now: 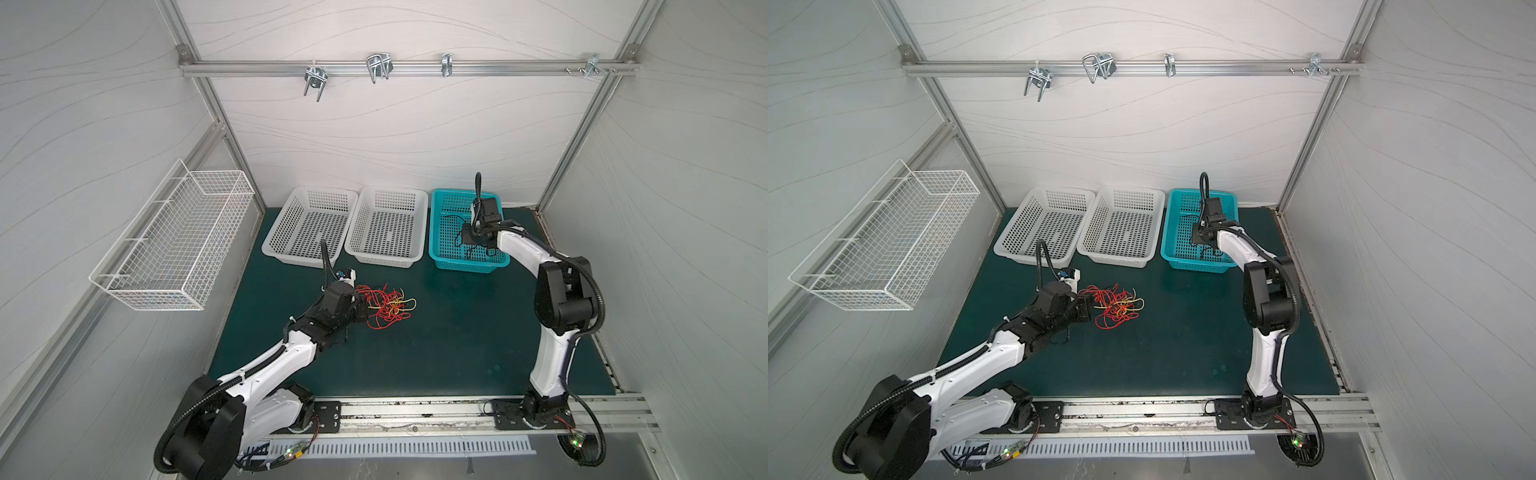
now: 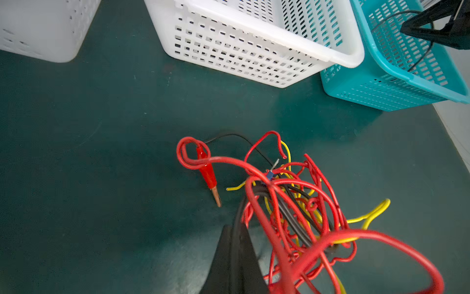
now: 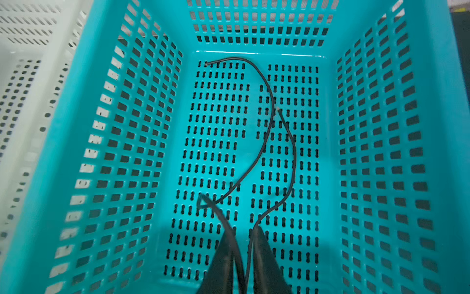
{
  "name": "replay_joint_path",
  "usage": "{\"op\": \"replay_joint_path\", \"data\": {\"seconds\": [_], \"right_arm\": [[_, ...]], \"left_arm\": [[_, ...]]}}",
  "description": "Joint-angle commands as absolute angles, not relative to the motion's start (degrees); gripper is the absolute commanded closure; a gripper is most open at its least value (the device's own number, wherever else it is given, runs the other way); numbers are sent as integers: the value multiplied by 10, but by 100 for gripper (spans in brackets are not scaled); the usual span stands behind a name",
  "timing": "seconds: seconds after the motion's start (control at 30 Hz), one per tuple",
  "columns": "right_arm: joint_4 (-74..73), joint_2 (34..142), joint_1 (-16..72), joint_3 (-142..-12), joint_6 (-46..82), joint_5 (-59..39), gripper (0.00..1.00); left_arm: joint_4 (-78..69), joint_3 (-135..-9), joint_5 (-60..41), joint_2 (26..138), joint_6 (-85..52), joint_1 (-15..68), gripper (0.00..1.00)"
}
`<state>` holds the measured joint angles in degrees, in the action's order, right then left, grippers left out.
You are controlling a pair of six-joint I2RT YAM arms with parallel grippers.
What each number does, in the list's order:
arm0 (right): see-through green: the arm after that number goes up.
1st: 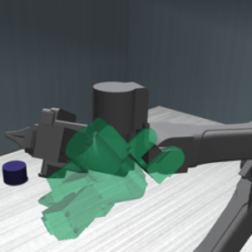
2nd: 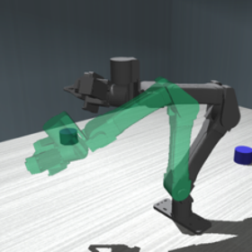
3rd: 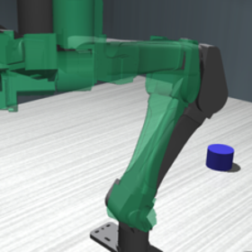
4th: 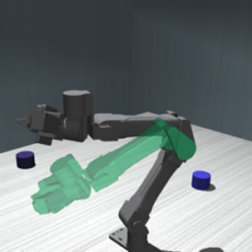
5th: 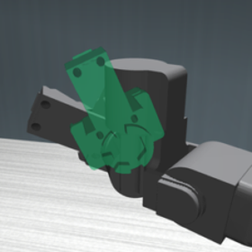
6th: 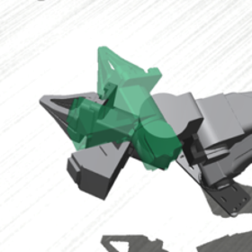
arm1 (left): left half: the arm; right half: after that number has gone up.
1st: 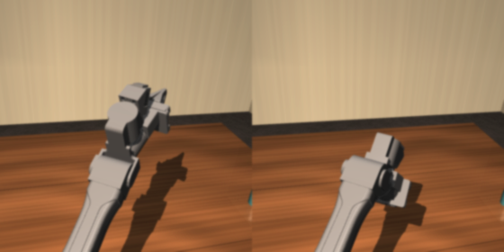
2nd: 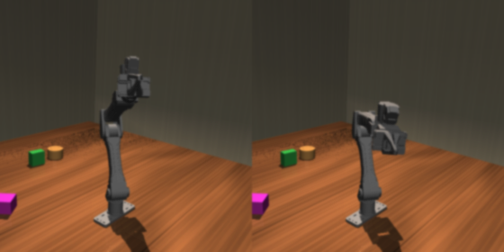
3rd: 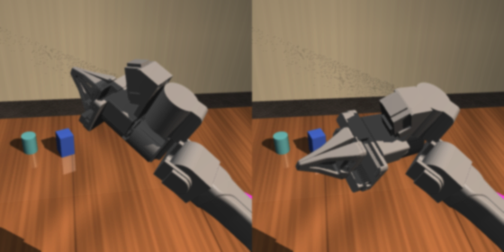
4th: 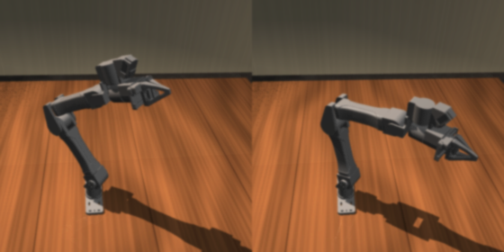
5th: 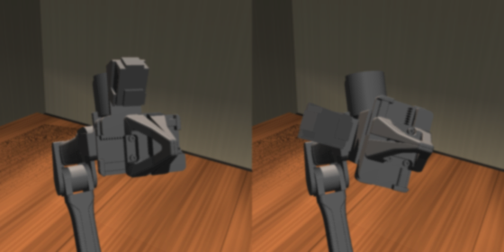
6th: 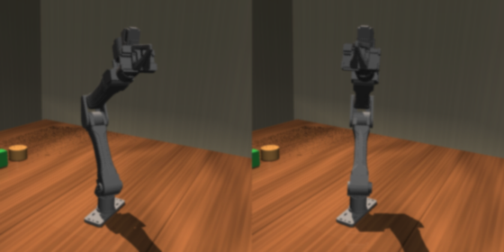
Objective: Untangle the cables
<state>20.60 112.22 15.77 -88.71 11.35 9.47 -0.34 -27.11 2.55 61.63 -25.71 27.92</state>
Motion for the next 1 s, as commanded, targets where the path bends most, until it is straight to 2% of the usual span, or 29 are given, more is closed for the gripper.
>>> {"op": "replay_joint_path", "data": {"seconds": [0.0, 0.13, 0.2, 0.23, 0.33, 0.4, 0.43, 0.53, 0.63, 0.87, 0.97], "right_arm": [[245, 1065, 162, -894, 86, 76, 71], [238, 1009, 189, -866, 56, 92, 52], [237, 985, 208, -856, 39, 104, 47], [240, 974, 221, -852, 32, 108, 46], [238, 946, 257, -826, 22, 93, 43], [228, 930, 282, -795, 29, 67, 43], [219, 924, 295, -777, 39, 52, 43], [190, 912, 337, -716, 68, 30, 42], [172, 914, 376, -674, 93, 24, 43], [138, 923, 438, -636, 104, -4, 40], [131, 918, 451, -635, 87, -27, 32]], "left_arm": [[-16, -290, 41, 618, -260, 282, 100], [-7, -291, 62, 617, -266, 282, 100], [2, -292, 82, 614, -275, 282, 100], [8, -292, 89, 611, -277, 282, 95], [22, -292, 100, 602, -282, 281, 69], [39, -296, 112, 596, -291, 282, 47], [51, -299, 118, 593, -294, 282, 39], [78, -305, 126, 584, -302, 281, 25], [95, -305, 128, 573, -309, 281, 18], [114, -306, 132, 552, -321, 281, 16], [117, -306, 125, 541, -327, 282, 16]]}}
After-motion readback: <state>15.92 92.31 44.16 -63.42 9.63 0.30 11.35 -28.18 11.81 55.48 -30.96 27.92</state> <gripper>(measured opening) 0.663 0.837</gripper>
